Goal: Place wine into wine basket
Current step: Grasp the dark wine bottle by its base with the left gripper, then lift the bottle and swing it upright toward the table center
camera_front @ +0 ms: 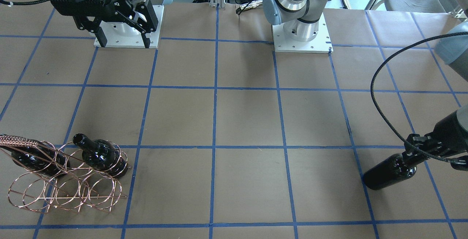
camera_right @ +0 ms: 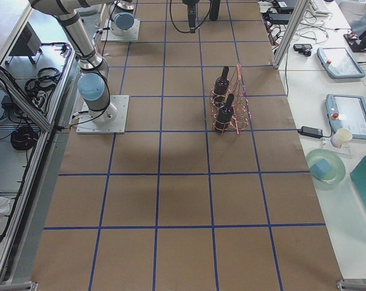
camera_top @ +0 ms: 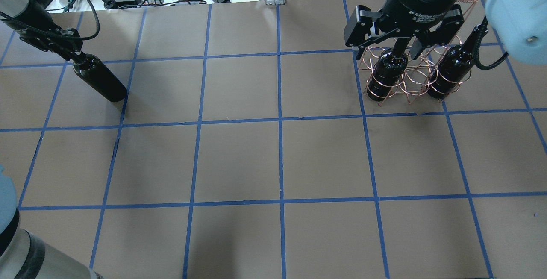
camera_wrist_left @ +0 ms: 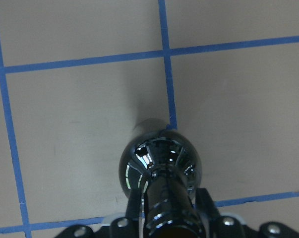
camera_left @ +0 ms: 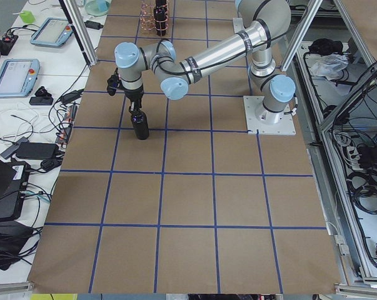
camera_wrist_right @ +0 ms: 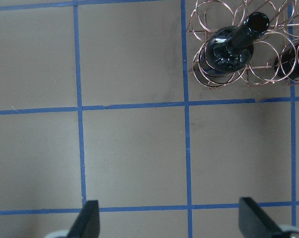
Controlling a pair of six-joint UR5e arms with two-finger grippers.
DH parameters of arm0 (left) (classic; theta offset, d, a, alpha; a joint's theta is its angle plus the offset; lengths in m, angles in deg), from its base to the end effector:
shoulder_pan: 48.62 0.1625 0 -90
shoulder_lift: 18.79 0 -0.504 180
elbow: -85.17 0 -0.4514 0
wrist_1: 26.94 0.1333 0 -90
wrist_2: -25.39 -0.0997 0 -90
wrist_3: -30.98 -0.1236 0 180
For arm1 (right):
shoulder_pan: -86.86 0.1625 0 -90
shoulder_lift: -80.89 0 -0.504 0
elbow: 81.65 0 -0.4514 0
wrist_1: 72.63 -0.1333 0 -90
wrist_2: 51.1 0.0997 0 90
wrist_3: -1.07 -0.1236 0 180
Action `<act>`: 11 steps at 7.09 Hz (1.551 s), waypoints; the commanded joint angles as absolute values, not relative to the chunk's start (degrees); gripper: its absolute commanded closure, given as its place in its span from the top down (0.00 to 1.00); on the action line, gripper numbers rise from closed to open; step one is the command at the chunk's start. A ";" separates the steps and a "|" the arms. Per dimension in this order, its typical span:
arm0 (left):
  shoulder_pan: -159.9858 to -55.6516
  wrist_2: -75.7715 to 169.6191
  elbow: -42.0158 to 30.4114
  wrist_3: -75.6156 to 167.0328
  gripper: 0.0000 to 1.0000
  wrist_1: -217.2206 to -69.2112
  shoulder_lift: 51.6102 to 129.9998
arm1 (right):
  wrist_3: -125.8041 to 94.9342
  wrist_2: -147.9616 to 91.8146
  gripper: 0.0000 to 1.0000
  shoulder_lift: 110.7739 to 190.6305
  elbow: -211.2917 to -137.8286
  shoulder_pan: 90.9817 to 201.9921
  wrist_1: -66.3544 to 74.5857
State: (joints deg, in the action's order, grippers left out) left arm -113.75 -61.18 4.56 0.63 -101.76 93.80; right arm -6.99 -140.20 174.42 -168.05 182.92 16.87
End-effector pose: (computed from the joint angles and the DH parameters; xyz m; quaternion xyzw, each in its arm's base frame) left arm 0.1823 -0.7278 0.4049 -0.0483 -0.9982 0.0292 0.0185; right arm 0.1905 -0.5129 0.6103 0.0170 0.9982 -0.0564 0.0149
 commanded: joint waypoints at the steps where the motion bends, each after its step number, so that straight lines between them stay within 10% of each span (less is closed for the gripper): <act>1: -113.75 -61.71 4.48 0.57 0.00 -102.26 93.80 | -7.02 -140.22 1.00 174.41 -168.05 182.92 16.84; 11: -143.67 -60.74 -2.53 34.35 0.00 -106.13 82.12 | -6.93 -140.48 1.00 174.41 -168.05 182.92 16.84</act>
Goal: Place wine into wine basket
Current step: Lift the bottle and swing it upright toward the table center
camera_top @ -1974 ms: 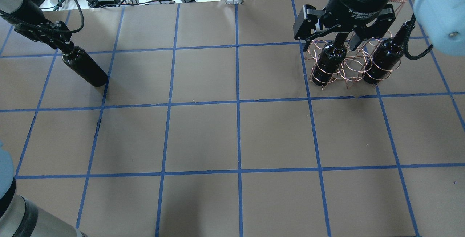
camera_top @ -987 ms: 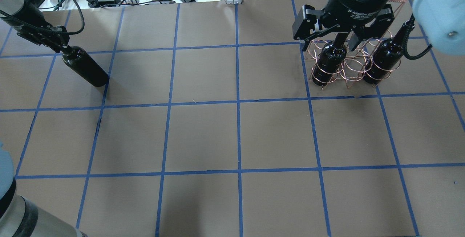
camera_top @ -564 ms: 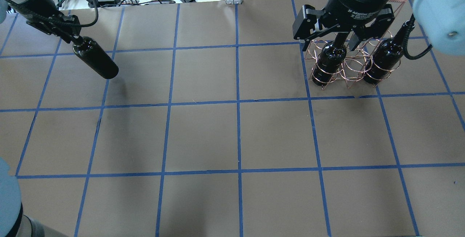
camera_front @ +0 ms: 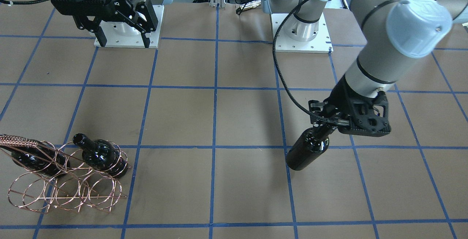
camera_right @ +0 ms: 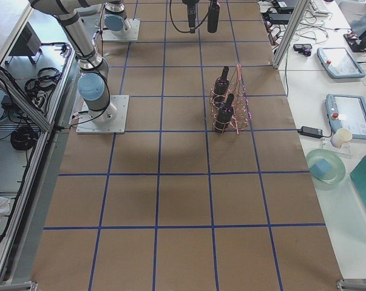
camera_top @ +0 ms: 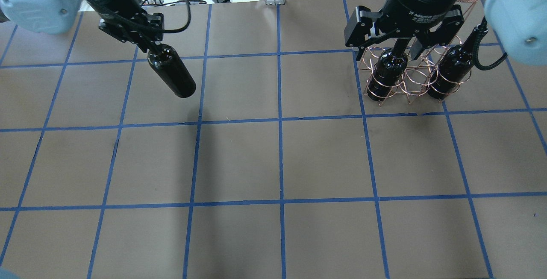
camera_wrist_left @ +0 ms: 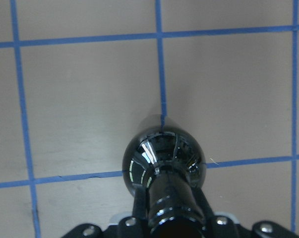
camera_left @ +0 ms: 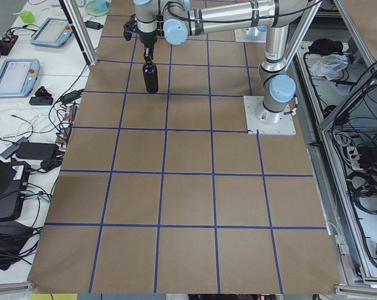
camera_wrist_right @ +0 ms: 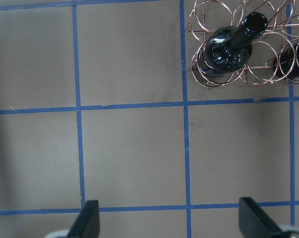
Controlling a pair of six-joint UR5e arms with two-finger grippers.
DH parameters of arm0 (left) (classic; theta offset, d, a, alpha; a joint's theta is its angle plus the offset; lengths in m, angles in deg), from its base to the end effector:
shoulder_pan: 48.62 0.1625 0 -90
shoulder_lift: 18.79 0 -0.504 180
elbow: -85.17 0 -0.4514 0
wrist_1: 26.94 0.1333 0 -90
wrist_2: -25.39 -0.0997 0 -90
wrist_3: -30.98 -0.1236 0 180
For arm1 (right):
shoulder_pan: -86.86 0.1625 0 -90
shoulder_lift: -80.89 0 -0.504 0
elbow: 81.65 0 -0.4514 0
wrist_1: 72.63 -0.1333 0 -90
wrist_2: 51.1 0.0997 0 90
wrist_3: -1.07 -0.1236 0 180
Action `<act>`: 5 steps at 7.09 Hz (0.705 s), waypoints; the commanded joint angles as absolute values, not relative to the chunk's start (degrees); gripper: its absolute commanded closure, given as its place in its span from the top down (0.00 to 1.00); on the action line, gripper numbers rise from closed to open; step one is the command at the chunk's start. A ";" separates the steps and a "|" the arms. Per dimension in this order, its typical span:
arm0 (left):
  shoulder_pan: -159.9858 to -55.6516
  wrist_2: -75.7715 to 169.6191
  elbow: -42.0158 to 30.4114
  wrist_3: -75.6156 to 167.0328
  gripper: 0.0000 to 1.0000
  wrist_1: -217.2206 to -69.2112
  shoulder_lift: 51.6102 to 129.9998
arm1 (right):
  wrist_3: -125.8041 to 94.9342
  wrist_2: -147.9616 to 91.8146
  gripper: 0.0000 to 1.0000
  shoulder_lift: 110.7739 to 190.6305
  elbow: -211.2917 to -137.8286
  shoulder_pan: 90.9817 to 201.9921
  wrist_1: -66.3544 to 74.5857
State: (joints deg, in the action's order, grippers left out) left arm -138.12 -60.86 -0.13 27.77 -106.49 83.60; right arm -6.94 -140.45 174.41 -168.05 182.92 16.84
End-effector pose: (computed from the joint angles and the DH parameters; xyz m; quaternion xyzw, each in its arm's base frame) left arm -0.1356 -0.6622 0.4760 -0.0244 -0.9989 0.0251 0.0319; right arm 0.1899 -0.5130 0.6102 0.0167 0.9982 -0.0563 0.0127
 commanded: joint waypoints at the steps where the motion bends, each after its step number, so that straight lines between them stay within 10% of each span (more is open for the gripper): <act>1: -148.33 -60.74 -3.42 38.76 0.00 -105.95 81.67 | -6.84 -140.57 1.00 174.41 -168.05 182.83 16.93; 5: -157.07 -60.83 -12.12 43.02 0.00 -99.01 79.92 | -4.91 -140.66 1.00 174.41 -168.05 182.74 16.67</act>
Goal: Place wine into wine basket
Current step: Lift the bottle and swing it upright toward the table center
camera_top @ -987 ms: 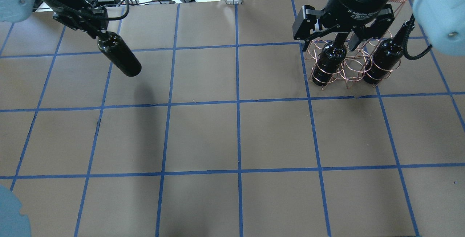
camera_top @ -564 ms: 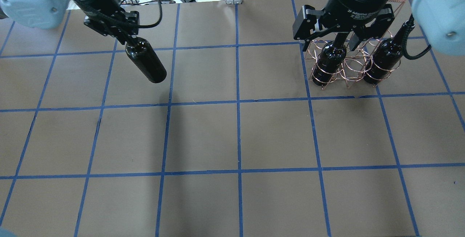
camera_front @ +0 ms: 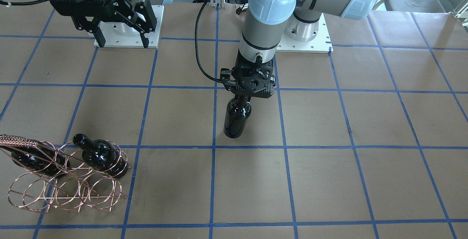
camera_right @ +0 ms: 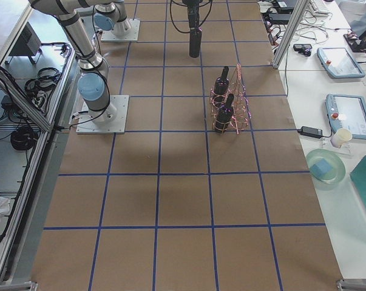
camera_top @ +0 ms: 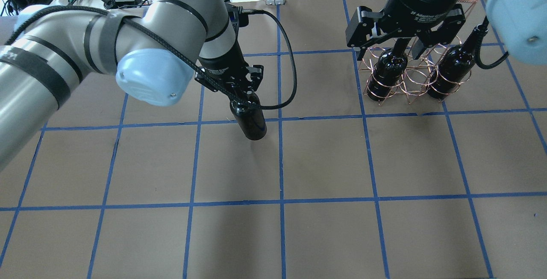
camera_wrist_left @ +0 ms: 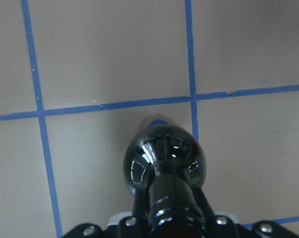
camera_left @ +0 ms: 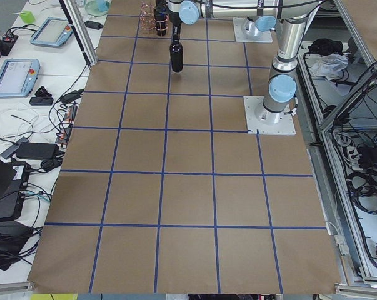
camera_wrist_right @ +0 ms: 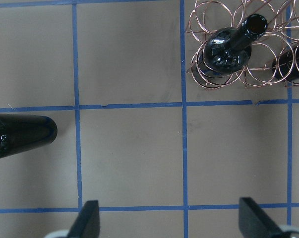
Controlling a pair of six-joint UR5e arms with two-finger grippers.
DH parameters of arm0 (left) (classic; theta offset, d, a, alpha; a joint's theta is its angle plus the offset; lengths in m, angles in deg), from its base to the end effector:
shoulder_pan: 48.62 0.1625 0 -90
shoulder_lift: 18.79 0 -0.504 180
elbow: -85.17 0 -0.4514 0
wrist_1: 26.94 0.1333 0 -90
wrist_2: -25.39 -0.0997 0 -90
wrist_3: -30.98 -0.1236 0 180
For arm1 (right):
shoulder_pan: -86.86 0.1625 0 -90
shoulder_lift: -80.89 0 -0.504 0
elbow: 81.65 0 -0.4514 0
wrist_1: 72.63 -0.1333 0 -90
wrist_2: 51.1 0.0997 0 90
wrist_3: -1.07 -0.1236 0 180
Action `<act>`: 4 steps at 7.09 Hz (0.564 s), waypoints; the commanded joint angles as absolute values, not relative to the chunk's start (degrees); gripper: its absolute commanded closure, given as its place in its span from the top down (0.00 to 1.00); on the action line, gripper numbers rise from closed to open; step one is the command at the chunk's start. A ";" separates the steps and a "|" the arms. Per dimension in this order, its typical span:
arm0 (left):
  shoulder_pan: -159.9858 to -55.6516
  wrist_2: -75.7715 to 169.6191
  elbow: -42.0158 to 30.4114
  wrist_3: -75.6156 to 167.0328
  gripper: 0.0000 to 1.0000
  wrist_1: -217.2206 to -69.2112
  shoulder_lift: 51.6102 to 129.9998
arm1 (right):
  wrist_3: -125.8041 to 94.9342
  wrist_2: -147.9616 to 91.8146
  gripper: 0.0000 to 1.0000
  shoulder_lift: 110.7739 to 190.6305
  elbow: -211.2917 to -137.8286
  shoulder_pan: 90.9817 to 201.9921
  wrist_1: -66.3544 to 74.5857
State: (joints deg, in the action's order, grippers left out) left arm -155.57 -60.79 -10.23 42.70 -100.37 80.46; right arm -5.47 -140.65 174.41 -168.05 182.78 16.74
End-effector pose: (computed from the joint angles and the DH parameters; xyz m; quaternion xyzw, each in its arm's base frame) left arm -0.3166 -0.5533 0.4259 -0.0462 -0.9982 0.0080 0.0364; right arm 0.1882 -0.5133 0.6100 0.0052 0.9984 -0.0558 0.0100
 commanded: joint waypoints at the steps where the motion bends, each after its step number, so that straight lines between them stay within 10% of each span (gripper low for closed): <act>1: -157.60 -60.74 -12.30 43.11 0.00 -99.09 79.74 | -4.82 -140.66 1.00 174.41 -168.05 182.74 16.75; 4: -158.57 -61.00 -13.27 43.02 0.00 -99.27 79.56 | -4.73 -140.74 1.00 174.41 -168.05 182.74 16.75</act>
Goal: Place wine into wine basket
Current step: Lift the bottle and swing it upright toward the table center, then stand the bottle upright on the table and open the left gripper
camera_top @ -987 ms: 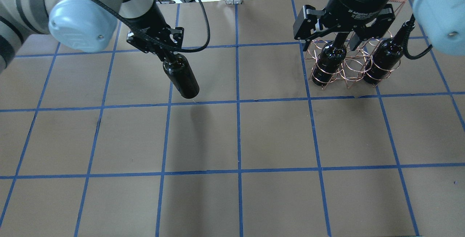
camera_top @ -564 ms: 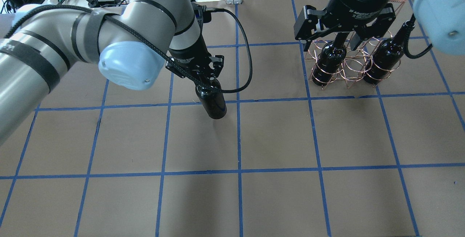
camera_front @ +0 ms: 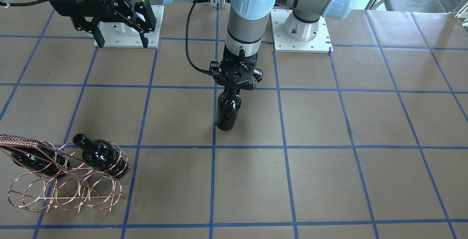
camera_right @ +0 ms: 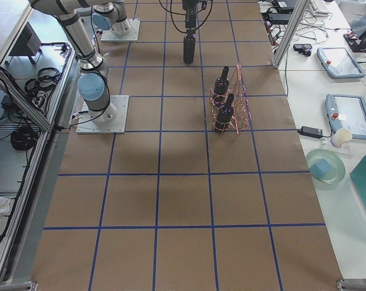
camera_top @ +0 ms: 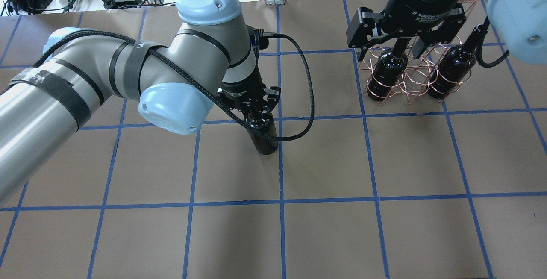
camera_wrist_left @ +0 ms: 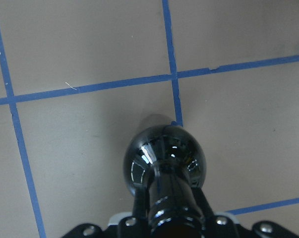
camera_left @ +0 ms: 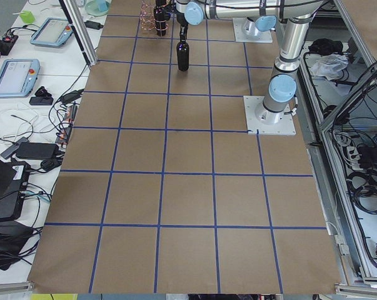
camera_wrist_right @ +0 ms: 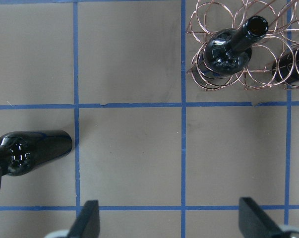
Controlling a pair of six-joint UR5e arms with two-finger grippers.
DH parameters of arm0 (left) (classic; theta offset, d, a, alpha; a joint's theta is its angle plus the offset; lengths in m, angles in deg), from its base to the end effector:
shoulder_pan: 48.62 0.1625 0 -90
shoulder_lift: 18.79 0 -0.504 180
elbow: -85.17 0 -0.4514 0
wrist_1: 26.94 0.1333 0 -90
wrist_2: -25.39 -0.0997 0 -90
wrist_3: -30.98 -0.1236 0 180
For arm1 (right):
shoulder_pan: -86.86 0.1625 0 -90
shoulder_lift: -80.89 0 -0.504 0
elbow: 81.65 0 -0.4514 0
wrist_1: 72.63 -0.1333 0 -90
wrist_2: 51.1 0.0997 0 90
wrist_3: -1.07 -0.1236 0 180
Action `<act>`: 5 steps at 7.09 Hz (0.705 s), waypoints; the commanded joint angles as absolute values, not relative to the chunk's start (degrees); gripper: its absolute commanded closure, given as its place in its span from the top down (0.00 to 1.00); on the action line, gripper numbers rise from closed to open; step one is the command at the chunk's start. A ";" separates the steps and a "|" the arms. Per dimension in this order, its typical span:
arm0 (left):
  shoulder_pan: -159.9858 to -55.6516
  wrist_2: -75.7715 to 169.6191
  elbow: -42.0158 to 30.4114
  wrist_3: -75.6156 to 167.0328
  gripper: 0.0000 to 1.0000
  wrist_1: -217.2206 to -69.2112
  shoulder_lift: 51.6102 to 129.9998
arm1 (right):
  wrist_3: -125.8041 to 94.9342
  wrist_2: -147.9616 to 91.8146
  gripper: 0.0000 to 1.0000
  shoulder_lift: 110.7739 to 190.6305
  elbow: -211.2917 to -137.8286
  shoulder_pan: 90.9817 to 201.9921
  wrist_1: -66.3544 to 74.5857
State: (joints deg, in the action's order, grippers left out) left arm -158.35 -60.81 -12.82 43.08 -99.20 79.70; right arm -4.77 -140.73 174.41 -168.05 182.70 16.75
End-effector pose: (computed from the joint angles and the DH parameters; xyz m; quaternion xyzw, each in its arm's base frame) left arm -0.3390 -0.5261 0.4118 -0.0669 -0.9972 0.0015 0.0349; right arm 0.1873 -0.5136 0.6100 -0.0002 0.9984 -0.0561 0.0090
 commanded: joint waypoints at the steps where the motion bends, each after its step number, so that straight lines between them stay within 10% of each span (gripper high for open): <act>1: -158.57 -61.18 -13.27 42.93 0.00 -99.62 79.21 | -4.73 -140.74 1.00 174.41 -168.05 182.74 16.67; 5: -158.66 -60.92 -14.94 43.02 0.00 -99.80 78.77 | -4.73 -140.74 1.00 174.41 -168.05 182.74 16.58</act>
